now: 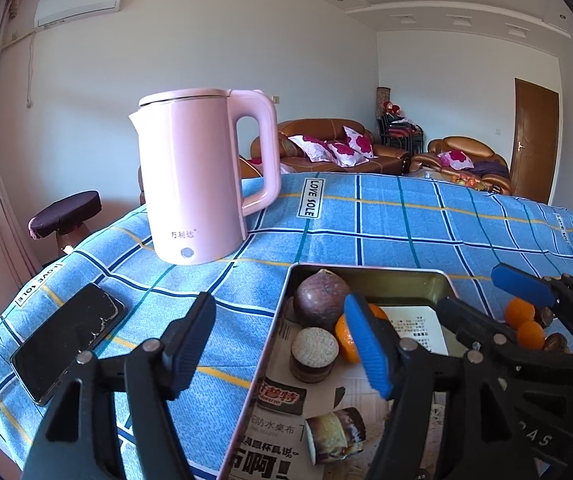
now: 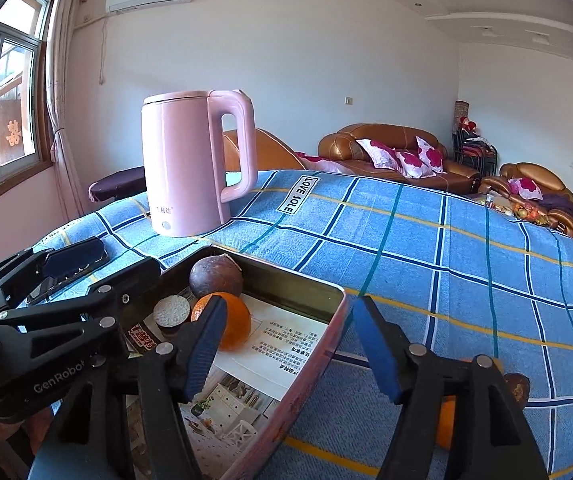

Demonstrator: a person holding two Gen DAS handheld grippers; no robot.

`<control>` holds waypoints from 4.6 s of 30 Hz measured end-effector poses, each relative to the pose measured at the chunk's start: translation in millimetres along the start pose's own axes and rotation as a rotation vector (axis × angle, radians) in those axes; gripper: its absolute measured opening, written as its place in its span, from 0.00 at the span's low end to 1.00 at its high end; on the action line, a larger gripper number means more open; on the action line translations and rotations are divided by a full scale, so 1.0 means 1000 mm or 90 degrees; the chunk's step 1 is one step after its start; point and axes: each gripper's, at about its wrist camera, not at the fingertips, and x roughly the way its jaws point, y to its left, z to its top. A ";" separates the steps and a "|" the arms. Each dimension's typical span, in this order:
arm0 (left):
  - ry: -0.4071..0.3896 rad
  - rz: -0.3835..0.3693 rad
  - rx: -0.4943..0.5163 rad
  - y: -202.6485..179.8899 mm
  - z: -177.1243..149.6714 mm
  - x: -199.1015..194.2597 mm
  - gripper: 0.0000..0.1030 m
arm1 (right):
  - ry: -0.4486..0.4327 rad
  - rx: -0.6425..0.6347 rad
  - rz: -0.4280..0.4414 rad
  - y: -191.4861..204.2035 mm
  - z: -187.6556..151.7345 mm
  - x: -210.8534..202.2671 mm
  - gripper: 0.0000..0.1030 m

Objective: Organize fruits
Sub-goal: 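Open the left tool to drop the cylindrical piece while the right tool drops the orange into the tin, then move both open tools from the tin to the fruits on the cloth, then grasp a dark brown round fruit with the left tool while the right tool grasps a small tan fruit, then lift both held fruits and carry them over the pink tin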

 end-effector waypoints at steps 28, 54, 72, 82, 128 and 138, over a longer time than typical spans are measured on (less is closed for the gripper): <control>-0.012 -0.183 0.074 -0.122 -0.011 -0.044 0.87 | 0.011 0.071 -0.165 -0.129 -0.058 -0.112 0.66; 0.185 -0.333 0.159 -0.220 -0.033 -0.004 0.31 | 0.069 0.182 -0.203 -0.178 -0.071 -0.112 0.66; 0.115 -0.303 0.077 -0.168 -0.020 -0.007 0.22 | 0.083 0.126 -0.130 -0.150 -0.060 -0.091 0.66; 0.089 -0.287 0.063 -0.161 -0.016 -0.007 0.22 | 0.196 0.115 -0.047 -0.139 -0.065 -0.050 0.50; 0.046 -0.308 0.042 -0.145 -0.017 -0.024 0.47 | 0.021 0.094 -0.078 -0.131 -0.056 -0.102 0.31; 0.154 -0.331 0.144 -0.186 -0.034 -0.010 0.44 | 0.007 0.096 -0.091 -0.130 -0.064 -0.116 0.31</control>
